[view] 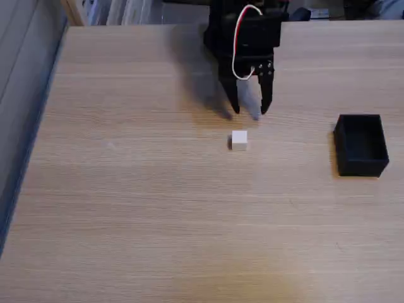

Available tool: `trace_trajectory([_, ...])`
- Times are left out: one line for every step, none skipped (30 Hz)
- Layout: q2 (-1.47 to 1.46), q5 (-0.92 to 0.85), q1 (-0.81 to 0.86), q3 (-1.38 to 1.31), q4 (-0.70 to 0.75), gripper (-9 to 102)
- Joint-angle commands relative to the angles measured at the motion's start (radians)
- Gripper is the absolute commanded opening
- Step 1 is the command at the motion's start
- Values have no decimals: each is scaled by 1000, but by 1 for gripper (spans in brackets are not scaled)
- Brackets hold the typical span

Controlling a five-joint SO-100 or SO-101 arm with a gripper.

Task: Pick a white block and place it in the black box.

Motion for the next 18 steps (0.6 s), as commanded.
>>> trace_trajectory([-95, -5, 25, -60, -67, 22])
trace_trajectory([-109, -15, 35, -57, -92, 23])
trace_trajectory([-117, -32, 46, -49, -112, 23])
trace_trajectory([-124, -40, 57, -41, -129, 23])
trace_trajectory([-137, -48, 66, -40, -141, 23])
trace_trajectory([-150, -51, 75, -43, -146, 23])
trace_trajectory([-167, -51, 83, -52, -149, 24])
trace_trajectory([-187, -51, 91, -64, -150, 24])
trace_trajectory([-207, -52, 97, -77, -153, 24])
trace_trajectory([-222, -54, 106, -83, -163, 24])
trace_trajectory([-236, -60, 114, -89, -172, 24])
trace_trajectory([-252, -69, 121, -92, -178, 24])
trace_trajectory([-265, -74, 127, -95, -187, 24])
trace_trajectory([-282, -77, 132, -101, -196, 24])
trace_trajectory([-299, -80, 135, -109, -201, 24])
trace_trajectory([-316, -80, 137, -118, -204, 24])
trace_trajectory([-331, -75, 138, -127, -209, 24])
trace_trajectory([-347, -71, 138, -138, -210, 24])
